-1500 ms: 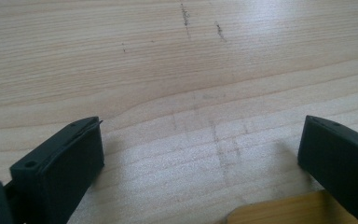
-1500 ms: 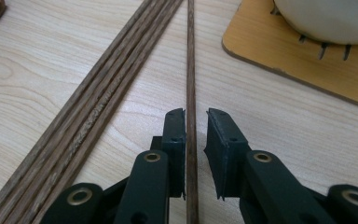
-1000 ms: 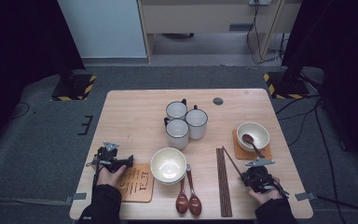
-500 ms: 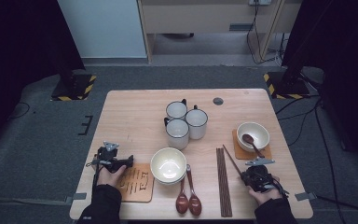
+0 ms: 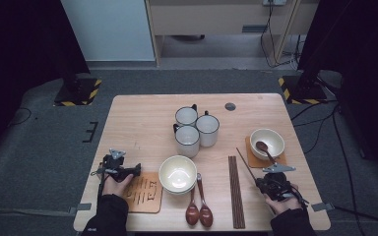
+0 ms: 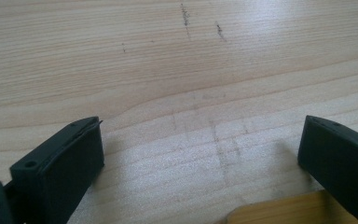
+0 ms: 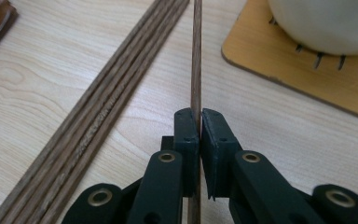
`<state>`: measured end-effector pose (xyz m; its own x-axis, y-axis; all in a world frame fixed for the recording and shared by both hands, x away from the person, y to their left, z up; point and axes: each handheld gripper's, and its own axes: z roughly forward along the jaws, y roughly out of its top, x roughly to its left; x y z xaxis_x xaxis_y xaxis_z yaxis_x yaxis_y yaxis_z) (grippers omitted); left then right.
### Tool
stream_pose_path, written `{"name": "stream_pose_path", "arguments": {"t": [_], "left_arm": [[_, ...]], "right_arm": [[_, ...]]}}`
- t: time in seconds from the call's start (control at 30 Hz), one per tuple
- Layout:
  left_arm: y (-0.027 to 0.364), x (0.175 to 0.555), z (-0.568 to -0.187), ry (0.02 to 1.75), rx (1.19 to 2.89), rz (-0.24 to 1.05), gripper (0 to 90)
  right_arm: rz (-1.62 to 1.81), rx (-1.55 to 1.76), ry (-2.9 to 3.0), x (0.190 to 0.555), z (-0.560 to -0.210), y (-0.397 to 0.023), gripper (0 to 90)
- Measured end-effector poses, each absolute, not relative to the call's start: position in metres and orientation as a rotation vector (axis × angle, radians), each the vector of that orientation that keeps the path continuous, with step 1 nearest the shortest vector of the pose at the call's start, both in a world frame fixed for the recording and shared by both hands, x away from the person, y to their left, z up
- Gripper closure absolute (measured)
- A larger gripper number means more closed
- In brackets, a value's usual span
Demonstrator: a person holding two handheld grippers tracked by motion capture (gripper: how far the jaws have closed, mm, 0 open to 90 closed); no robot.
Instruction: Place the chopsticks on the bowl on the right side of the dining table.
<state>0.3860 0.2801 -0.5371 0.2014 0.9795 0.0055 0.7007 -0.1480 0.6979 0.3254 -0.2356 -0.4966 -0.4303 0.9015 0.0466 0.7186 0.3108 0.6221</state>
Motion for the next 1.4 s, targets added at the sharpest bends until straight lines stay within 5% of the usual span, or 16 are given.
{"name": "stream_pose_path", "arguments": {"t": [1.4], "left_arm": [[0.280, 0.386, -0.537, 1.559, 1.917, 0.640, 0.0]], "right_arm": [[1.111, 1.363, 2.119, 0.325, -0.433, -0.241, 85.2]]}}
